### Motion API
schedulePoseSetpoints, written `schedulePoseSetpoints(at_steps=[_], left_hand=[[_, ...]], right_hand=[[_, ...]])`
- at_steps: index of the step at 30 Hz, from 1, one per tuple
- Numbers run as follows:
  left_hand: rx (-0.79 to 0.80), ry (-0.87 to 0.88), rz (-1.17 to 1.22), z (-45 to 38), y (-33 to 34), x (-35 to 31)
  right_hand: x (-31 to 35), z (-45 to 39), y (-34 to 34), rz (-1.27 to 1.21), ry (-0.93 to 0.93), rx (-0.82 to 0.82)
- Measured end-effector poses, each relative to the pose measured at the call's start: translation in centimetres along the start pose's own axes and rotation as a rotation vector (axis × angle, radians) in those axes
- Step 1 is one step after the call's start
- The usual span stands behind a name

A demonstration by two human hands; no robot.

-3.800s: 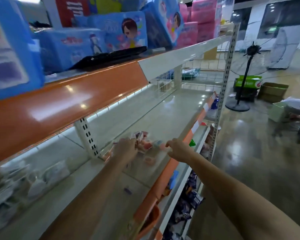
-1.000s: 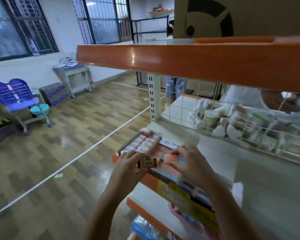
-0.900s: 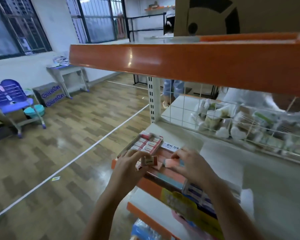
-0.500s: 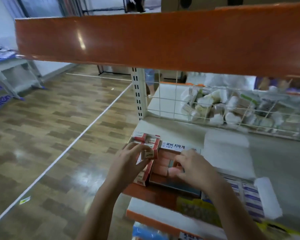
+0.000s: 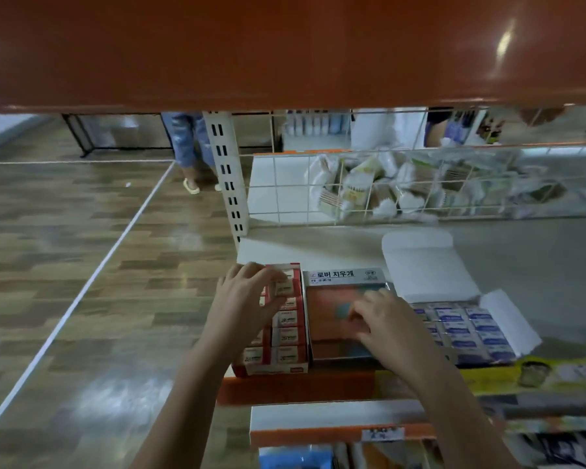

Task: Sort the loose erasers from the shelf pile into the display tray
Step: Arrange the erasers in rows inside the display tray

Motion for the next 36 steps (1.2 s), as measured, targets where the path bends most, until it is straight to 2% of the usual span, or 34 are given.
schedulePoseSetpoints(at_steps=[8, 19, 25, 30, 33, 36], left_hand=[[0.047, 0.095, -0.084, -3.7, 1.2, -0.4], [0.055, 0.091, -0.103, -4.0, 1.9, 0.4], [0.124, 0.184, -0.128, -5.0, 1.7, -0.4], [0.111, 0.359, -0.146, -7.3, 0.4, -6.5], [0.114, 0.484, -0.165, -7.9, 0.5, -12.8], [0.183, 0.59, -0.207, -8.0, 1.4, -20.0]], right_hand=[[0.4, 0.0, -0.3, -0.04, 0.043, -0.001], [1.3, -0.5, -0.5, -0.058, 0.05, -0.019], [1.7, -2.1, -2.0, -0.1, 0.048, -0.01], [-0.7, -2.8, -5.1, -0.074, 0.083, -0.064], [-4.2, -1.4, -7.9, -0.049, 0.146, -0.127], [-8.8, 1.6, -11.1, -0.033, 0.235, -0.192]])
Point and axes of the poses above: each hand's wrist, its own z-axis away from the middle knuckle, its own y-axis out of the palm, x = y × z, the point moved 9 cm from there along -z, towards the middle knuckle, and after that the axes turned 14 degrees about -z, right-handed, at the moved point
